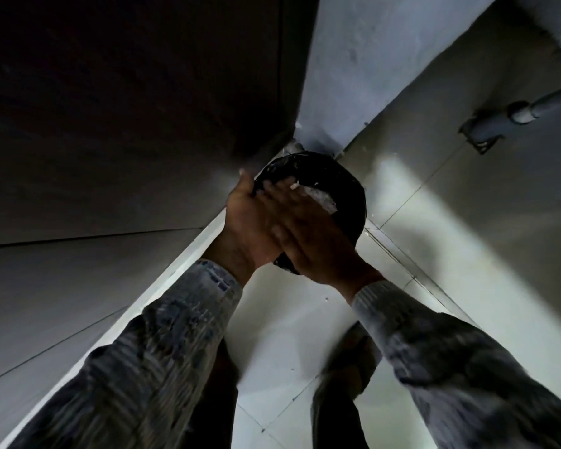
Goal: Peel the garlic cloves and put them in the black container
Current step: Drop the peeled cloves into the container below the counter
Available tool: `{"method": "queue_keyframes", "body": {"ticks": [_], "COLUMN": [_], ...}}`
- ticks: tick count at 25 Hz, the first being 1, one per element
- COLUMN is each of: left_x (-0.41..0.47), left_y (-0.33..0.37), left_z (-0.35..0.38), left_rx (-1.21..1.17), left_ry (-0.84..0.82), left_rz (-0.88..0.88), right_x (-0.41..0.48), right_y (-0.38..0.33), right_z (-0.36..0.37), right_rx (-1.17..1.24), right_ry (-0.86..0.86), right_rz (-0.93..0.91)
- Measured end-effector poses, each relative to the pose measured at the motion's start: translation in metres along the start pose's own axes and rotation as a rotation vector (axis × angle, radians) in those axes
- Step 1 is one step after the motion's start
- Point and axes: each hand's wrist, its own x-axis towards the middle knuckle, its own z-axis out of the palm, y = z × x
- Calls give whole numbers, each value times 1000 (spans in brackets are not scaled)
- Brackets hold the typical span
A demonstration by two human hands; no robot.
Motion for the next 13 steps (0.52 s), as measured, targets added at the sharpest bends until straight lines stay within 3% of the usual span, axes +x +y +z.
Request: {"method": "queue_keyframes", "body": {"ticks": [2, 3, 4, 5, 7, 8, 10, 11, 13], "left_x": [3, 2, 4, 4, 3, 1, -4, -5, -15], "left_y": [0, 0, 0, -2, -13, -19, -29, -34, -36], "left_z": [9, 7, 6, 4, 4, 5, 2, -3, -4], "left_rx": [23, -2, -73, -216, -497, -543, -632, -726, -794], "left_ry": [30, 49, 40, -16, -151, -86, -22, -75, -70], "left_rz": [36, 46, 59, 17, -29, 9, 115, 141, 234], "right_x": [-2, -1, -2, -2, -9, -3, 10, 17, 18], "right_y": [4, 1, -12, -32, -49, -41, -14, -3, -1], "right_z": [-6, -11, -22, -33, -28, -26, -20, -22, -33], "right_rx": [18, 131, 246, 298, 258, 215, 26, 3, 129], "right_ry": [-21, 106, 256, 304, 196, 118, 131, 192, 422], "right_rz": [312, 453, 414, 256, -106, -103, 199, 331, 394]}}
